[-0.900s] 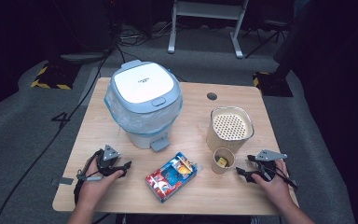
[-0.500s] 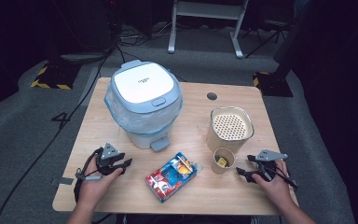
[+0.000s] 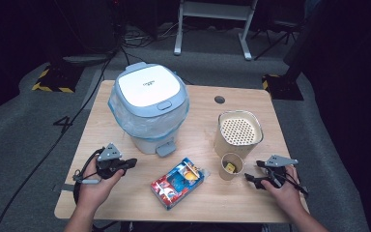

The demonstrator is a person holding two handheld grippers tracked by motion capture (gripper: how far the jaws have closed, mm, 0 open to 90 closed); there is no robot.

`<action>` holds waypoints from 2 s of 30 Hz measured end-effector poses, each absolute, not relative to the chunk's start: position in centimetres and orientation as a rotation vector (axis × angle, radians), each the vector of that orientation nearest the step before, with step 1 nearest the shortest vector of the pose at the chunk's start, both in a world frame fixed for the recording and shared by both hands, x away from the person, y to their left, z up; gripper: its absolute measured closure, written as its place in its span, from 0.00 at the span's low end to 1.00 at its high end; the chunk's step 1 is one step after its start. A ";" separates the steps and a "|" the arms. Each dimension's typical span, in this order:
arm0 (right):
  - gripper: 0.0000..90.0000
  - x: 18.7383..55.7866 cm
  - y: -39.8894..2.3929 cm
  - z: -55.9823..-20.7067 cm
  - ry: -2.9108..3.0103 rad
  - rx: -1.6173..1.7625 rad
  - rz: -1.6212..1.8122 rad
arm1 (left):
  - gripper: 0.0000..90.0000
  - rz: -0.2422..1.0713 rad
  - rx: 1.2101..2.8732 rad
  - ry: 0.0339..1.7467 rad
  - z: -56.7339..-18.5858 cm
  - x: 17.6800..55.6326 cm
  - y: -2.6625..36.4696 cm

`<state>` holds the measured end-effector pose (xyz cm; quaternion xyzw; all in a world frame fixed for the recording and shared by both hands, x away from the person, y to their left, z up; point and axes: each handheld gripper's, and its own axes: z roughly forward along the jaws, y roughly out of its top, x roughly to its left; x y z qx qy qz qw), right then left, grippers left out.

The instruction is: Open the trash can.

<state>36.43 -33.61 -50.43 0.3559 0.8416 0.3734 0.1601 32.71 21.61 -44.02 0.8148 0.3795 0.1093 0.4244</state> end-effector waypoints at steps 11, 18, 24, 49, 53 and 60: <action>0.23 36.4 -33.6 -50.4 2.404 1.017 1.067 | 1.00 0.255 1.959 0.859 -40.4 33.2 21.6; 0.23 36.4 -33.6 -50.4 2.404 1.017 1.067 | 1.00 0.277 1.900 0.809 -37.7 33.5 21.6; 0.23 36.4 -33.6 -50.4 2.404 1.017 1.067 | 1.00 0.300 1.864 0.777 -35.3 33.7 21.3; 0.23 36.4 -33.6 -50.4 2.404 1.018 1.067 | 1.00 0.397 1.809 0.681 -28.3 37.6 17.1; 0.23 36.4 -33.6 -50.4 2.404 1.017 1.067 | 1.00 0.404 1.810 0.693 -28.2 38.5 16.5; 0.23 36.4 -33.6 -50.4 2.404 1.017 1.067 | 1.00 0.446 1.854 0.728 -28.6 39.8 15.5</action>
